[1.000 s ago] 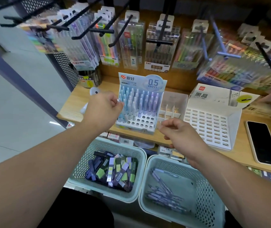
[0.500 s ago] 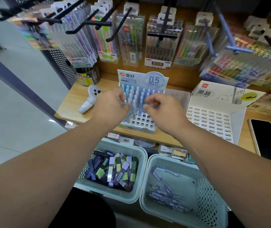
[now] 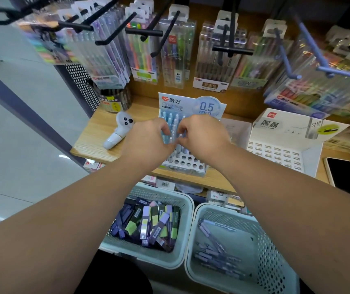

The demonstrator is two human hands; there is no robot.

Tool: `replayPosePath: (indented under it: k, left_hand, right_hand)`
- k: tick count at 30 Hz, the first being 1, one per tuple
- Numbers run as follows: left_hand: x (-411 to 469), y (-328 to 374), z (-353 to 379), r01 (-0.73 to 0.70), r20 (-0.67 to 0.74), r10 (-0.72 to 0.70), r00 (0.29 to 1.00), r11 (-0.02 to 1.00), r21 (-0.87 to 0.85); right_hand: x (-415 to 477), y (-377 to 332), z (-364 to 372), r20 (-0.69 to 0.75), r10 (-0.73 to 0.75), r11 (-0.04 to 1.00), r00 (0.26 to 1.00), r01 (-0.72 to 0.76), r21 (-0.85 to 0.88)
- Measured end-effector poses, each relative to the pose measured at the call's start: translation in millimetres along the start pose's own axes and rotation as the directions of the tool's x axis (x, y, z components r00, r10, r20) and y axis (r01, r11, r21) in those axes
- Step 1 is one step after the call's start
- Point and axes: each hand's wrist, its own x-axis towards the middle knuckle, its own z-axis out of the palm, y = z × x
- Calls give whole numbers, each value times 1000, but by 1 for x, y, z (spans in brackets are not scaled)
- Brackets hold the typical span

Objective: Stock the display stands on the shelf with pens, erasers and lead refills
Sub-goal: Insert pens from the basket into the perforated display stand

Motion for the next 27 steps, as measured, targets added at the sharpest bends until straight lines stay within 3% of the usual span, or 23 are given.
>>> replayPosePath:
  k: [7,13,18,20,22,24,27]
  left_hand:
    - [-1,-7,-4,39,-10,-39,999,998,52]
    - [-4,-8,-7,35,30,-37,999,998,51]
    - [-14,-1,-14,-25,-22,26,999,1000,11]
    - [-24,0,-15,-53,-9,53,999,999,2]
    - [-39,1,-14,-63,54,63,997,998,2]
    - [-58,-1,-11,-59,151,56,987,998,17]
    - [-90,-10,-2,11,357,-36,933,997,72]
  right_hand:
    - [4,-1,-12,98,-52,998,994,56,-40]
    - [-4,1,-14,61,-82,996,995,84,-43]
    - [-44,18,-10,-193,-33,960,981,84,267]
    - [-73,34,-4,-171,-47,937,984,103,335]
    - [-102,52,5,2,-88,929,996,81,362]
    - [-124,68,19,318,-126,948,940,20,317]
    - [-144,91,56,743,-95,993,662,13,115]
